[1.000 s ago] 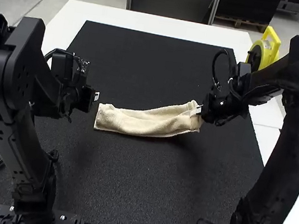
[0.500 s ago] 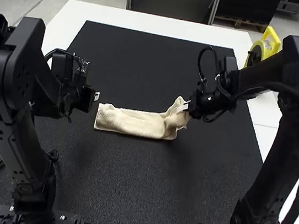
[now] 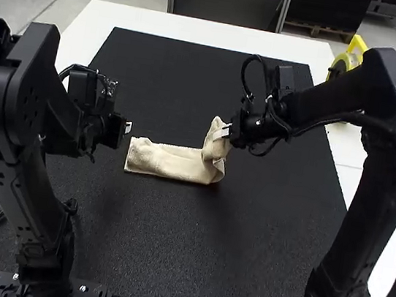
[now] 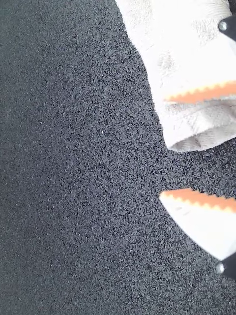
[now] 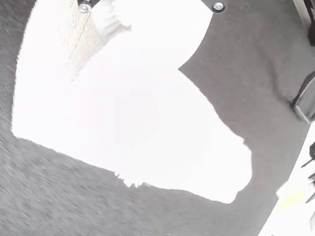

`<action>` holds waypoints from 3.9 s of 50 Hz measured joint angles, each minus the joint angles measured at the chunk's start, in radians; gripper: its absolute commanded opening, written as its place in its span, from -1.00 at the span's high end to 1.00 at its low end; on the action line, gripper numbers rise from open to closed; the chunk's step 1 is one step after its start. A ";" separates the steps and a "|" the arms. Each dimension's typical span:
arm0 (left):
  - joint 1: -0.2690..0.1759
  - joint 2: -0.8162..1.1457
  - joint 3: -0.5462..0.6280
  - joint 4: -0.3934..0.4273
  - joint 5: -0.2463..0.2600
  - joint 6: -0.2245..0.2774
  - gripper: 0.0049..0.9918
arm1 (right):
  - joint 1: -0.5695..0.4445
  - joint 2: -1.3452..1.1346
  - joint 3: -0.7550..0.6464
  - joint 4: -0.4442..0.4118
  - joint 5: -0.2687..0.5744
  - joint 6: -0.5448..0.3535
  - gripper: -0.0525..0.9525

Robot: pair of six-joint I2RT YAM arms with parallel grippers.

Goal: Fold the towel.

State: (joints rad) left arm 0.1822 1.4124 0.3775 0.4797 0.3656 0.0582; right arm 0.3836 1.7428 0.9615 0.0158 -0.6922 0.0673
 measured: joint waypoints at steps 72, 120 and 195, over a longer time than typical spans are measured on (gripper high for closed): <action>0.089 -0.053 0.000 -0.003 0.000 -0.014 0.11 | 0.287 0.319 0.332 0.061 -0.027 0.048 0.93; 0.109 -0.053 0.000 0.001 0.000 -0.019 0.11 | 0.357 0.362 0.428 0.070 -0.038 0.084 -0.22; 0.108 -0.053 0.000 -0.003 0.000 -0.022 0.10 | 0.249 0.379 0.597 -0.128 -0.113 0.100 0.93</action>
State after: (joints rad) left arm 0.2905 1.3598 0.3775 0.4770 0.3656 0.0364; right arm 0.6331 2.1216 1.5581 -0.1123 -0.8051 0.1669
